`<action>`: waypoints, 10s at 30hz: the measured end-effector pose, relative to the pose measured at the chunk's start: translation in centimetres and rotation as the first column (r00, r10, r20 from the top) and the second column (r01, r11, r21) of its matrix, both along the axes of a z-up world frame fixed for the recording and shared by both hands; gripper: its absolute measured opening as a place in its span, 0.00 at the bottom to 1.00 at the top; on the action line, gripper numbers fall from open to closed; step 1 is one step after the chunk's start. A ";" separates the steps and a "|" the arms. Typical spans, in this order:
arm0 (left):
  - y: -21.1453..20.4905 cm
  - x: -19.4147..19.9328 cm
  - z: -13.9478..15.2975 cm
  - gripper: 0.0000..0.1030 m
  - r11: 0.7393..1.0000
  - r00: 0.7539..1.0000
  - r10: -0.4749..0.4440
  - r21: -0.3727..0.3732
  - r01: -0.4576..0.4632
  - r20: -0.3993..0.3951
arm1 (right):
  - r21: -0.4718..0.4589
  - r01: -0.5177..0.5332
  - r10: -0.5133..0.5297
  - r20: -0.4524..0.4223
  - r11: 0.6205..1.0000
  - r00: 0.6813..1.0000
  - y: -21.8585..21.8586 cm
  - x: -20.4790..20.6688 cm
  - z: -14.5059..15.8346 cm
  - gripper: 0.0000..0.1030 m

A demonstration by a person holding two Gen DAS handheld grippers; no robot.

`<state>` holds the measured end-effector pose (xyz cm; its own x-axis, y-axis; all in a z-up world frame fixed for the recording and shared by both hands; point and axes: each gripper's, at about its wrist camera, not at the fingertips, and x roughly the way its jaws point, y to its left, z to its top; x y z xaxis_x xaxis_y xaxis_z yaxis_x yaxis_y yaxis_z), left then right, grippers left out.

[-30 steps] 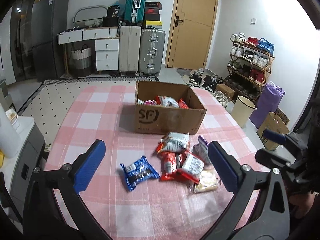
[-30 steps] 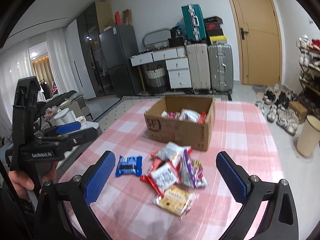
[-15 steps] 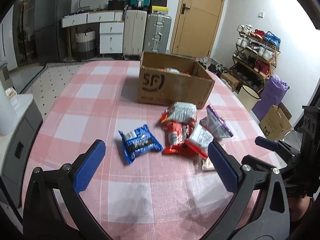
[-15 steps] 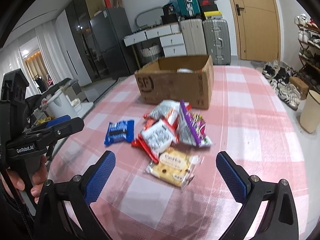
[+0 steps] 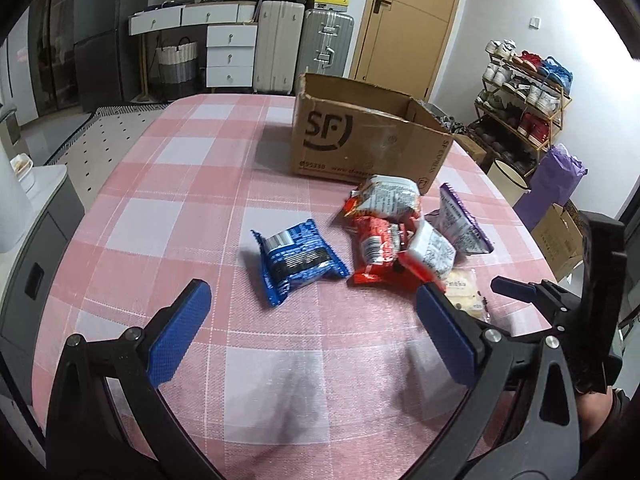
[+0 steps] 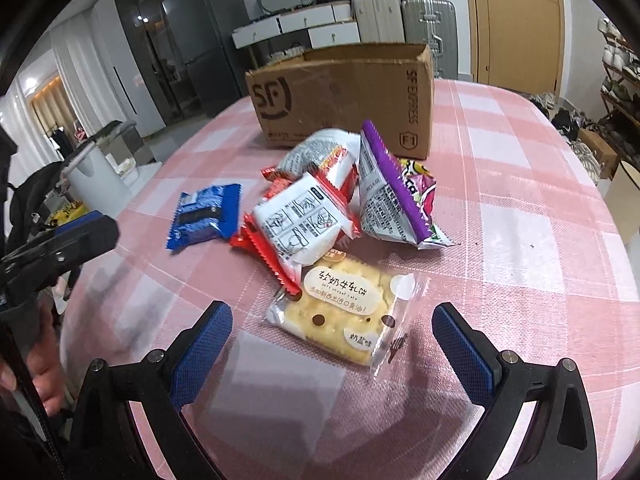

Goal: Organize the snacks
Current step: 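Move both tools back toward the remaining snack pile, then grasp the cream cake packet with the right gripper while the left grasps the blue Oreo pack, then lift both held packets and carry them over the cardboard box, then open both grippers to drop the packets into the box, then move both tools back toward the remaining snack pile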

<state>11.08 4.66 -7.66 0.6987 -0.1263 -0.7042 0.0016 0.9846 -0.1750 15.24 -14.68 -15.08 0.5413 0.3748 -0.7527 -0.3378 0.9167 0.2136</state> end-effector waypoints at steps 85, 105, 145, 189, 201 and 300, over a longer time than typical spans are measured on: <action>1.9 10.8 -7.3 0.39 0.998 0.980 -0.024 -0.066 0.011 -0.196 | 0.156 0.080 -0.090 0.059 0.984 0.994 -6.4 -2.6 2.3 0.66; 2.3 7.7 -4.0 0.39 0.997 0.992 -0.041 -0.075 0.032 -0.121 | 0.143 0.062 -0.079 0.112 0.988 0.991 -5.4 -3.4 4.8 0.66; -0.8 5.5 15.3 0.39 0.986 0.974 -0.164 0.040 0.160 0.158 | 0.095 -0.118 0.069 0.412 0.988 0.908 -0.8 0.6 21.7 0.67; -4.4 30.7 12.7 0.39 0.978 0.978 -0.210 0.005 0.210 0.016 | 0.038 -0.082 0.068 0.281 0.996 0.957 0.9 22.7 19.3 0.67; -5.0 35.2 6.7 0.39 0.978 0.977 -0.206 -0.023 0.205 -0.050 | 0.041 -0.079 0.070 0.187 0.996 0.980 1.6 26.4 13.5 0.68; -1.8 -1.0 1.1 0.99 0.999 0.998 -0.049 -0.001 0.049 0.035 | 0.130 0.016 -0.025 0.068 0.991 0.997 -2.0 -2.8 3.2 0.99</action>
<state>10.09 2.90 -6.51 0.7158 -0.1625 -0.6792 0.0561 0.9828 -0.1760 12.47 -16.66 -11.85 0.5988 0.4548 -0.6592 -0.3373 0.8898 0.3075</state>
